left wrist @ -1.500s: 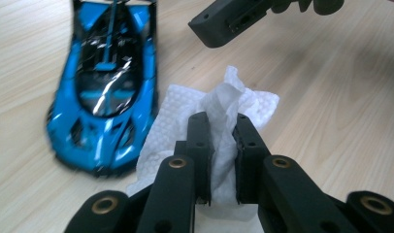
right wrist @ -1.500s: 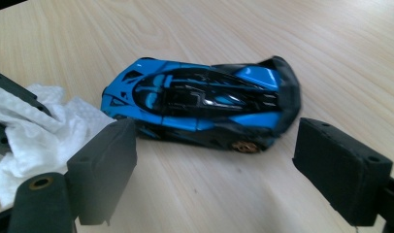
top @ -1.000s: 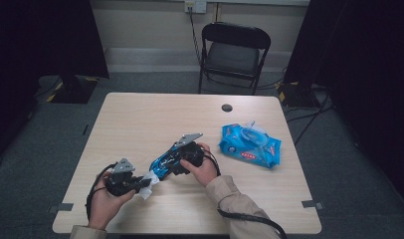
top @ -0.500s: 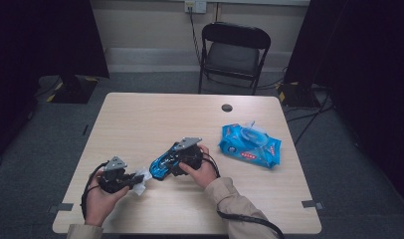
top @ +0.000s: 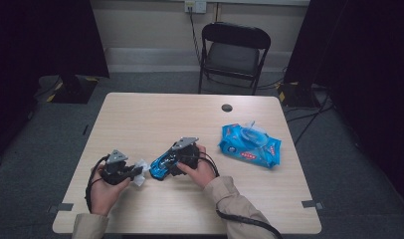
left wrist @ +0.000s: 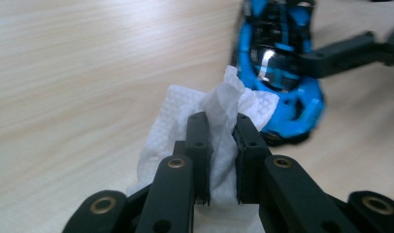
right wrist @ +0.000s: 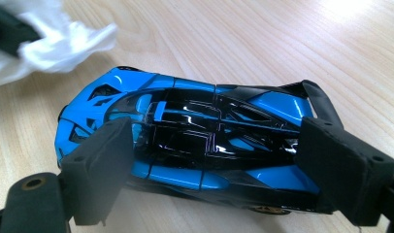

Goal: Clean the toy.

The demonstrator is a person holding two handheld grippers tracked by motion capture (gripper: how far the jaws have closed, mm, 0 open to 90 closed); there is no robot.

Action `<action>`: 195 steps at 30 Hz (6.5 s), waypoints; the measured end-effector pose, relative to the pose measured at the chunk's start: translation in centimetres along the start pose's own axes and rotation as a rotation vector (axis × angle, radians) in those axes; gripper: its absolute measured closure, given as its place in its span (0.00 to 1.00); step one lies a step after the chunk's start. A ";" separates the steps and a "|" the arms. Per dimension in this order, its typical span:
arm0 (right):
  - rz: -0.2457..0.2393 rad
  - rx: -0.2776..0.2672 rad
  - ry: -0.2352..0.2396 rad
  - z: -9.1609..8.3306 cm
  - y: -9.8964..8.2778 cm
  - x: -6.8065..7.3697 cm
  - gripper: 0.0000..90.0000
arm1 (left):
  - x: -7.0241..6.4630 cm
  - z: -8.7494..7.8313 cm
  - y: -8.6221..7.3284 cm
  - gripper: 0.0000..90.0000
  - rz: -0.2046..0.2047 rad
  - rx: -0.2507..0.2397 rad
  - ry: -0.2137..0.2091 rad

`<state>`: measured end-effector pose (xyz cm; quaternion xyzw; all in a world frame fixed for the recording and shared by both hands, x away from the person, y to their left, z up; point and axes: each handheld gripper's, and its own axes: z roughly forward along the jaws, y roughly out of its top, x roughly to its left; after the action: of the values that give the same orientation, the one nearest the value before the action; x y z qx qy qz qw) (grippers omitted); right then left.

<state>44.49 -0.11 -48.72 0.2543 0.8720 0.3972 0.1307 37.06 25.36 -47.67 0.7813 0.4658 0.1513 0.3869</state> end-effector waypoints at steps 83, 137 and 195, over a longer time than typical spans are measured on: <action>0.000 0.000 0.006 0.0 0.0 0.0 0.14 | -7.1 2.5 -0.4 0.90 0.135 0.132 -0.154; 0.004 0.004 0.005 0.0 0.0 0.1 0.14 | -0.4 3.2 0.4 0.89 -0.021 0.025 -0.008; 0.000 0.003 0.007 0.0 0.0 0.1 0.14 | -4.5 1.3 -1.0 0.91 0.066 0.113 -0.046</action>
<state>44.45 -0.07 -48.74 0.2533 0.8729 0.3970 0.1274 34.89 21.20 -48.71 0.8203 0.4384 0.1193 0.3474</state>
